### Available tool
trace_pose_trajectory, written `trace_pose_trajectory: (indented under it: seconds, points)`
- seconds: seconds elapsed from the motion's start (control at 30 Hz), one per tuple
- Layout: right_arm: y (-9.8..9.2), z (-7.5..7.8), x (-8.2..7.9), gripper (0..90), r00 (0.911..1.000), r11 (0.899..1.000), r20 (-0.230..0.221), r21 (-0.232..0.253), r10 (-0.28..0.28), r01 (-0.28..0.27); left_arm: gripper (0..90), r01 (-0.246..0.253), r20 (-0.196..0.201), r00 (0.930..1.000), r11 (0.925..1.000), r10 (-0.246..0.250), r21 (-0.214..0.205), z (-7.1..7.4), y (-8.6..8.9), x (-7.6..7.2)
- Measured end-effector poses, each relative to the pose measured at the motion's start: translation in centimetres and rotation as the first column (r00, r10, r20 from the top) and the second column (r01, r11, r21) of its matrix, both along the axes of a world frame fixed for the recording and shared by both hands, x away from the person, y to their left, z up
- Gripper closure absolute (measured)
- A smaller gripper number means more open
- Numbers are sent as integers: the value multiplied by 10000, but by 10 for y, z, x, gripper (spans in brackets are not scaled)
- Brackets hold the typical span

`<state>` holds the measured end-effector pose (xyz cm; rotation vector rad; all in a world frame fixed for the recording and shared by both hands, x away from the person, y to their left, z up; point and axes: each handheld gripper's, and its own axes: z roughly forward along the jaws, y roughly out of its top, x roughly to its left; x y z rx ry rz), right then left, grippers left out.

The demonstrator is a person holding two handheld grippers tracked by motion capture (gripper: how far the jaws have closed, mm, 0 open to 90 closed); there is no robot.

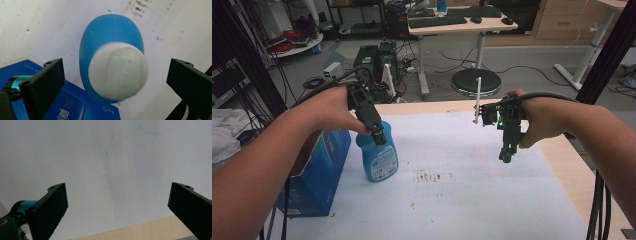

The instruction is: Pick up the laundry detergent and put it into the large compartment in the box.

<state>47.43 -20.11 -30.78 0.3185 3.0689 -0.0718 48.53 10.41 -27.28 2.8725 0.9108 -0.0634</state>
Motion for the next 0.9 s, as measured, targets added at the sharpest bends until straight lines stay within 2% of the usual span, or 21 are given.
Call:
trace_pose_trajectory:
  seconds: [0.37, 0.73, 0.9]
  points:
    - [0, 0, 0, 18, 10000, 10000, 15, -49, -21, 21, 17, -51, -1, 10000, 9998, 51, 195, -11, -4, 4]
    - [0, 0, 0, 17, 10000, 10000, 24, -46, -17, 17, 17, -103, 123, 9999, 9998, 102, 147, -19, -9, 5]
    - [-1, 0, 0, 18, 9999, 10000, 111, -50, 80, -79, 17, -138, 157, 9998, 9992, 132, 370, -22, -9, 5]
